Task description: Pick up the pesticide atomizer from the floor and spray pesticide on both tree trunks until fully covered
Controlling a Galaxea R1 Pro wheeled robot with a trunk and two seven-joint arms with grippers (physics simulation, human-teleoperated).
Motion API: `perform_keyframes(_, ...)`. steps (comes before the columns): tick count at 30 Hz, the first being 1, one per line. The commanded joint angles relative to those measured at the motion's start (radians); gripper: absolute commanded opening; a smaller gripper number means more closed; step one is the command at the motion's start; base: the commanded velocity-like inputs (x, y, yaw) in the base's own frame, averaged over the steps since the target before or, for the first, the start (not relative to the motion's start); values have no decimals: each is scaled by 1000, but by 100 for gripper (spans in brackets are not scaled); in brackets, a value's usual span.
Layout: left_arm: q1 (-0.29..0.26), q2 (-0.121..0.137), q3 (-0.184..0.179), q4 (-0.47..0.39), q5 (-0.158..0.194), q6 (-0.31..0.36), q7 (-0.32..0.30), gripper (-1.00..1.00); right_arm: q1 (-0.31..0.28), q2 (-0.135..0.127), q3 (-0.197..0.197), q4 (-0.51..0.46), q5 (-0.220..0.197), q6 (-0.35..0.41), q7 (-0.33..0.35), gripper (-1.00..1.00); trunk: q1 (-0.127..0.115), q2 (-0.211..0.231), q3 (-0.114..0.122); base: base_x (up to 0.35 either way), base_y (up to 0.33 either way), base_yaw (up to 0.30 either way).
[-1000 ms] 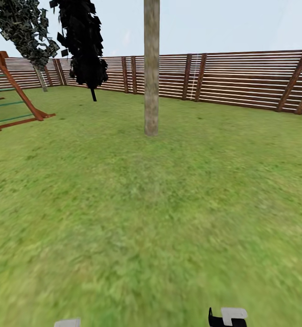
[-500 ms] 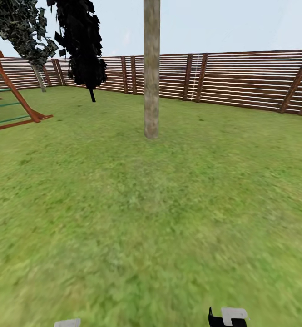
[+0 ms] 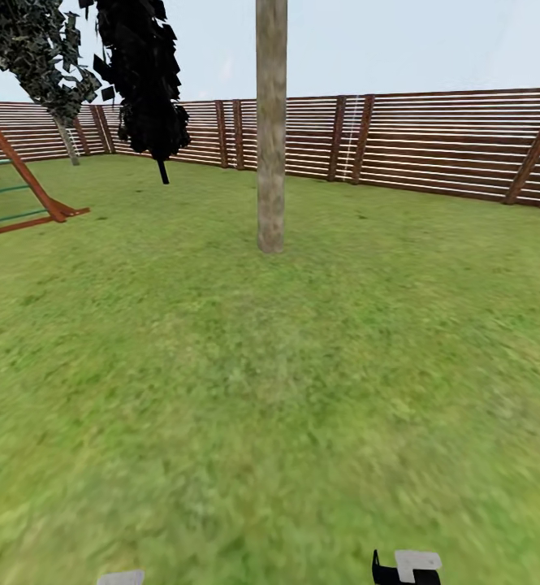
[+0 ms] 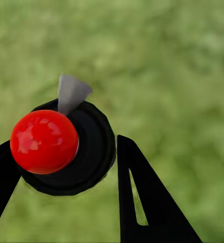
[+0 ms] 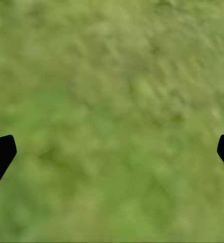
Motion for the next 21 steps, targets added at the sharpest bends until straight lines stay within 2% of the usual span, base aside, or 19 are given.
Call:
perform_keyframes(1,0,0,-5,1,10,-3,0,-100,0,0,0,1,11,0,-9,100,0,0,-1,339,0,0)
perform_keyframes(21,0,0,-5,1,10,-3,0,-100,-1,0,-2,-2,9,0,-9,100,0,0,-1,339,0,0)
